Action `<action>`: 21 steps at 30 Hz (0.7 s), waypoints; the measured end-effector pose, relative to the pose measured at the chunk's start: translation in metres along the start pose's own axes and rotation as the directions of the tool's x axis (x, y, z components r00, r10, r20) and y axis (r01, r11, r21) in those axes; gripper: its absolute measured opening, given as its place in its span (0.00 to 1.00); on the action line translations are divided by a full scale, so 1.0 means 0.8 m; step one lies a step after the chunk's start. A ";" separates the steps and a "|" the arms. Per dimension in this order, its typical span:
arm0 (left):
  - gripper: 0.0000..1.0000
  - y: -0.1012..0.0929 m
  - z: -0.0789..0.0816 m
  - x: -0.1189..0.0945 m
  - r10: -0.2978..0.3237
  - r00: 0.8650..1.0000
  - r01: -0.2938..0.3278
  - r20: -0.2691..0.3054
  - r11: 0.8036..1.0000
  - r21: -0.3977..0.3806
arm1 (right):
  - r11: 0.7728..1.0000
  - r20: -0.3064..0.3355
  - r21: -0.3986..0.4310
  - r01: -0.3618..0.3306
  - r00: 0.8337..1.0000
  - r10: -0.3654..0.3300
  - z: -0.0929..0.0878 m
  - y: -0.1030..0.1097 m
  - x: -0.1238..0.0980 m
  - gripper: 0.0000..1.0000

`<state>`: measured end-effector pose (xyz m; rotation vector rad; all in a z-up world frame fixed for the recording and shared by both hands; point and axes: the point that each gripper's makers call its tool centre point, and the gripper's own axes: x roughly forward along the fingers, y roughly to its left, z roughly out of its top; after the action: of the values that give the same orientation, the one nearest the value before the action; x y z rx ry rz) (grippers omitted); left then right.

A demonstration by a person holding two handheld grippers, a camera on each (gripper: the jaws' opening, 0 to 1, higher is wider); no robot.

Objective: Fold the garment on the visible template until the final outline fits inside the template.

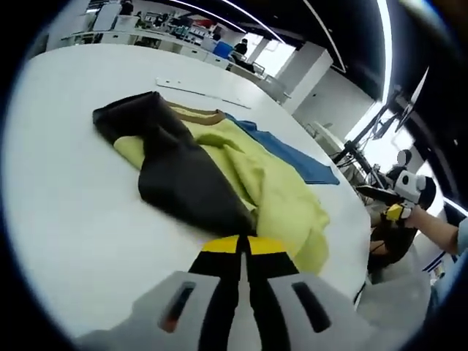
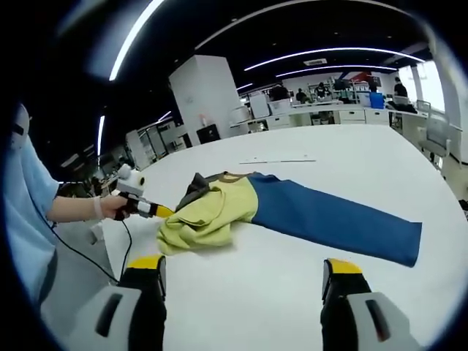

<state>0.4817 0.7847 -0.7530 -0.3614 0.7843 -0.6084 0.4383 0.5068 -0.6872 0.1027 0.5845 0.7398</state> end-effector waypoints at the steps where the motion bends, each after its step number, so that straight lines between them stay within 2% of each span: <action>1: 0.00 0.002 0.000 -0.003 0.004 1.000 -0.004 0.003 1.000 0.006 | 1.000 0.001 0.000 0.000 1.000 0.000 0.000 0.000 0.000 0.88; 7: 0.00 0.011 0.006 -0.021 0.020 1.000 -0.021 0.023 1.000 0.024 | 1.000 0.003 -0.006 -0.008 1.000 0.008 0.004 0.004 0.004 0.88; 8: 0.00 0.015 0.008 -0.027 0.036 0.999 -0.037 0.025 0.998 0.044 | 1.000 0.004 -0.008 -0.010 1.000 0.010 0.005 0.005 0.005 0.88; 14: 0.00 0.037 0.015 -0.064 0.066 0.996 -0.069 0.052 0.996 0.053 | 1.000 0.007 -0.011 -0.016 1.000 0.016 0.007 0.010 0.007 0.88; 21: 0.00 0.065 0.004 -0.100 0.118 0.991 -0.121 0.061 0.992 0.040 | 1.000 0.009 -0.012 -0.023 1.000 0.023 0.008 0.015 0.009 0.88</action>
<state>0.4596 0.8756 -0.7338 -0.2889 0.7299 -0.4994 0.4387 0.5215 -0.6821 0.1020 0.5707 0.7647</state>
